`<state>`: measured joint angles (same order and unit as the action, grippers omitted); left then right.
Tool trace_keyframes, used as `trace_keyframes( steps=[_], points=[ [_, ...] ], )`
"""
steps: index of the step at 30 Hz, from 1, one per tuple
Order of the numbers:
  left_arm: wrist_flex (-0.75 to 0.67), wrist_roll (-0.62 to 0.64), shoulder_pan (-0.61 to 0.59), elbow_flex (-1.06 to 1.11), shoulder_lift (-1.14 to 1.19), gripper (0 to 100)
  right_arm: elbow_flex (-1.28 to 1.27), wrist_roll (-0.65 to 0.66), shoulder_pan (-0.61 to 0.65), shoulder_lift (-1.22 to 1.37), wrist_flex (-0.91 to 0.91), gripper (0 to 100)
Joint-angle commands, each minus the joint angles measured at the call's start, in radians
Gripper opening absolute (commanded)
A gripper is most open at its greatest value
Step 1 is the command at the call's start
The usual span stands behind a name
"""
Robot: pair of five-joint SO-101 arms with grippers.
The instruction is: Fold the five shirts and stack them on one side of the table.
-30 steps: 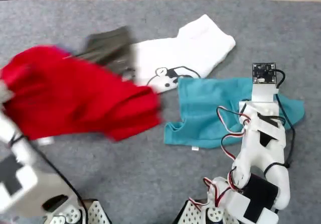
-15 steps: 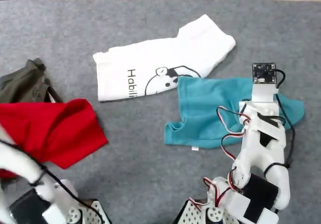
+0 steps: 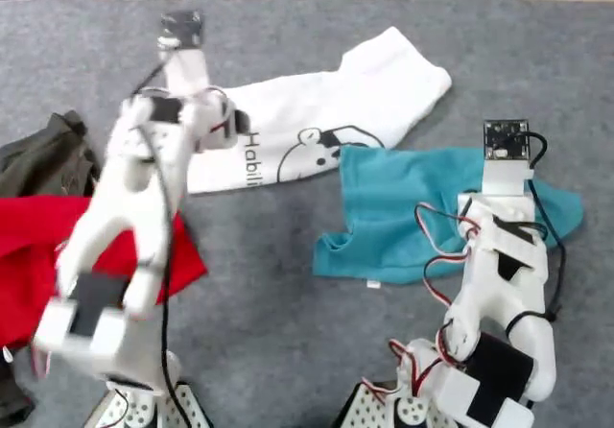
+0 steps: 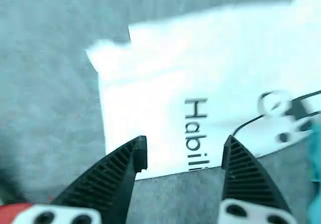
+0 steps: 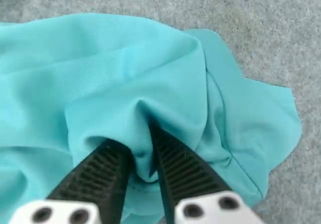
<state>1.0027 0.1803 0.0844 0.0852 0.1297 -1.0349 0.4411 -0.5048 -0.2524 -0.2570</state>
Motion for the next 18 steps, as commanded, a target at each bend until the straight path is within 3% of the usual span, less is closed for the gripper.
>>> trace_keyframes(
  steps=[1,6,11,13,15,18],
  points=[
    [0.041,0.032,0.013,-0.196,0.267,25,0.002,0.008,0.028,-0.008,0.017,1.5],
    [0.245,0.038,0.007,-0.483,0.566,24,0.002,0.008,0.028,-0.008,0.018,1.5],
    [0.497,0.029,0.005,-0.780,0.629,2,0.002,0.008,0.026,-0.008,0.018,1.5],
    [0.643,0.029,0.010,-0.921,0.629,5,0.002,0.008,0.023,-0.008,0.018,1.5],
    [0.764,0.028,-0.004,-1.081,0.629,2,0.002,0.008,0.023,-0.008,0.018,1.5],
    [0.763,-0.018,-0.107,-1.188,0.578,3,0.002,0.008,0.023,-0.008,0.018,1.5]
  ],
)
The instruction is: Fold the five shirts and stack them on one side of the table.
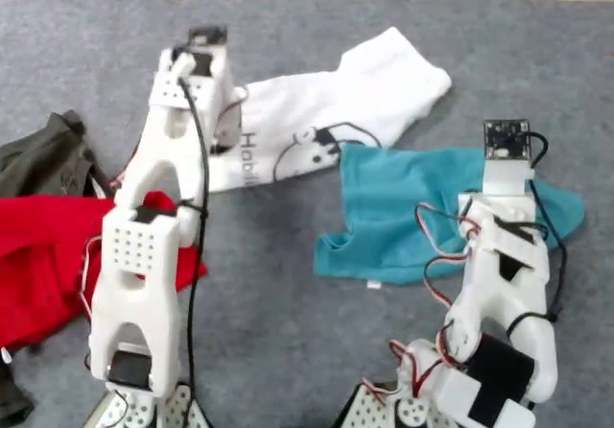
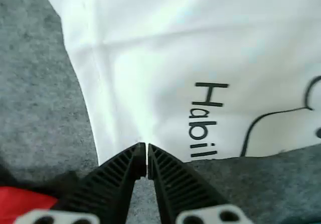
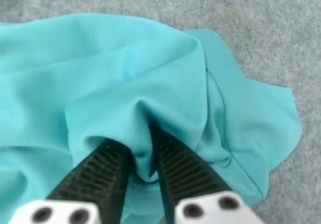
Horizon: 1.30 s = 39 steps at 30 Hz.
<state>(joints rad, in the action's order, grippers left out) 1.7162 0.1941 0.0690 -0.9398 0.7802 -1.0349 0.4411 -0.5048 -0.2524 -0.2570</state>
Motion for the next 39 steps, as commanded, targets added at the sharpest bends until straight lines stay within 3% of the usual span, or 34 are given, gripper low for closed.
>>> trace_keyframes(
  steps=[1,9,13,19,23,26,29,32,35,39],
  points=[
    [0.049,-0.035,-0.137,-0.186,-0.120,3,0.002,0.008,0.023,-0.008,0.018,1.5],
    [0.046,-0.040,-0.535,-0.186,-0.551,3,0.002,0.008,0.028,-0.008,0.020,1.5],
    [0.044,-0.081,-0.618,-0.131,-0.669,3,0.002,0.008,0.031,-0.008,0.018,1.5],
    [-0.003,-0.157,-0.363,0.194,-0.646,5,0.002,0.006,0.031,-0.008,0.017,1.5],
    [-0.219,-0.100,-0.168,0.486,-0.540,23,0.002,0.006,0.031,-0.008,0.014,1.5],
    [-0.434,-0.043,-0.094,0.622,-0.416,22,0.002,0.006,0.031,-0.008,0.014,1.5],
    [-0.526,-0.035,-0.073,0.645,-0.275,22,-0.001,0.006,0.029,-0.008,0.014,1.5],
    [-0.532,-0.038,-0.074,0.616,-0.121,22,-0.005,0.006,0.029,-0.008,0.017,1.5],
    [-0.440,-0.038,-0.079,0.507,-0.051,20,-0.005,0.006,0.028,-0.008,0.017,1.5],
    [-0.359,-0.041,-0.067,0.407,-0.014,10,-0.005,0.006,0.028,-0.008,0.017,1.5]
  ],
)
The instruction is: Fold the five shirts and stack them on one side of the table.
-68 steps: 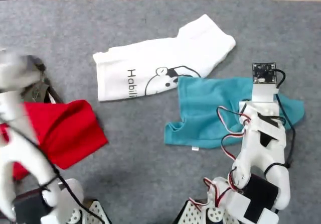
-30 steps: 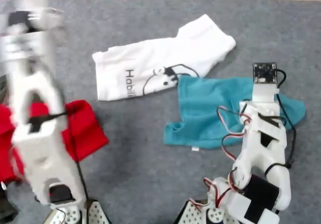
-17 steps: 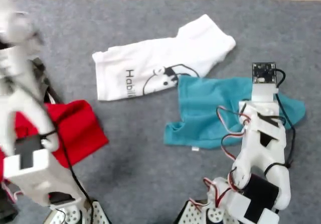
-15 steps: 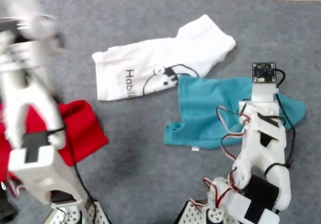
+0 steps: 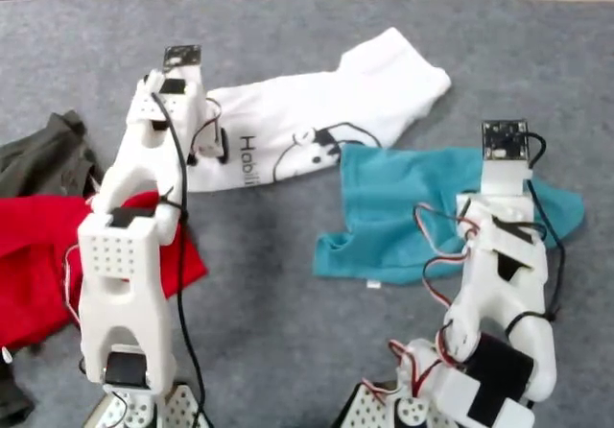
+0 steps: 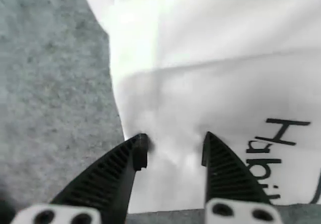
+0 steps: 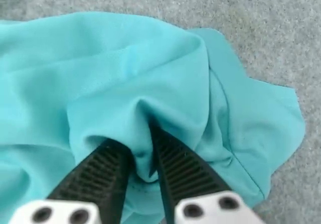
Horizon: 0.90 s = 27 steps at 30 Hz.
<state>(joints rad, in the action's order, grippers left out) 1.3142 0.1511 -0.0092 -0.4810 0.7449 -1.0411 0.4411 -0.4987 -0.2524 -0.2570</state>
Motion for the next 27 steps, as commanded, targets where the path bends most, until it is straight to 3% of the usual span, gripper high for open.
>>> trace_keyframes(
  steps=[1,6,10,16,27],
  points=[
    [0.058,0.002,0.015,-0.070,0.026,6,0.001,0.006,0.021,-0.008,0.017,1.5],
    [0.270,-0.003,-0.002,-0.259,0.026,3,0.001,0.006,0.021,-0.008,0.017,1.5],
    [0.445,-0.058,-0.064,-0.545,0.026,3,0.001,0.006,0.021,-0.008,0.017,1.5],
    [0.448,-0.054,-0.268,-0.843,-0.086,3,-0.001,0.006,0.021,-0.008,0.017,1.5],
    [0.448,-0.078,-0.697,-0.863,-0.594,3,-0.001,0.008,0.023,-0.008,0.020,1.5]
  ],
)
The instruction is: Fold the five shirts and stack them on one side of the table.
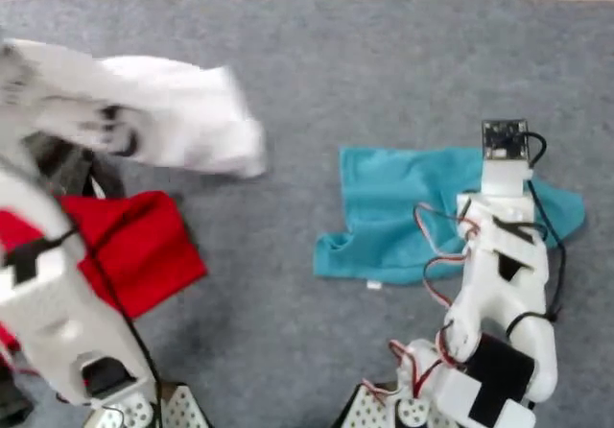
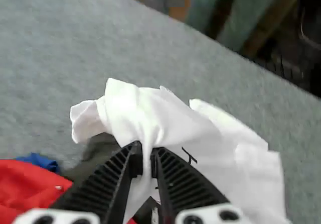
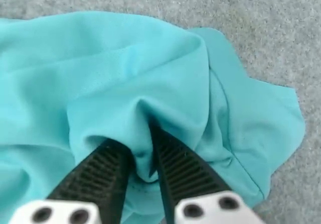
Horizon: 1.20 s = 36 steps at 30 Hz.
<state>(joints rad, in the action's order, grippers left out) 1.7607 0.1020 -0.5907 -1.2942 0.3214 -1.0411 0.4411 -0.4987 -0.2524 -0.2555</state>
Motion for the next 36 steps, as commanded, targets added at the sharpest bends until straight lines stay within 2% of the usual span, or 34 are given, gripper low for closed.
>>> trace_keyframes(
  steps=[1,8,13,18,21,25,29,36],
  points=[
    [0.002,-0.051,-0.159,-0.048,-0.213,3,-0.001,0.008,0.023,-0.008,0.018,1.5],
    [0.002,-0.170,-0.426,0.054,-0.462,3,-0.001,0.008,0.025,-0.008,0.018,1.5],
    [0.002,-0.201,-0.512,0.381,-0.634,3,-0.001,0.008,0.025,-0.008,0.018,1.5],
    [-0.002,-0.207,-0.446,0.997,-0.804,4,-0.001,0.008,0.025,-0.008,0.018,1.5],
    [-0.012,-0.269,-0.361,1.365,-0.873,12,-0.001,0.008,0.025,-0.008,0.018,1.5],
    [-0.195,-0.247,-0.309,1.765,-0.895,23,-0.001,0.008,0.025,-0.008,0.017,1.5],
    [-0.387,-0.204,-0.309,1.956,-0.893,25,-0.001,0.008,0.025,-0.008,0.017,1.5],
    [-0.589,-0.209,-0.309,2.112,-0.893,28,-0.001,0.008,0.025,-0.008,0.015,1.5]
  ],
)
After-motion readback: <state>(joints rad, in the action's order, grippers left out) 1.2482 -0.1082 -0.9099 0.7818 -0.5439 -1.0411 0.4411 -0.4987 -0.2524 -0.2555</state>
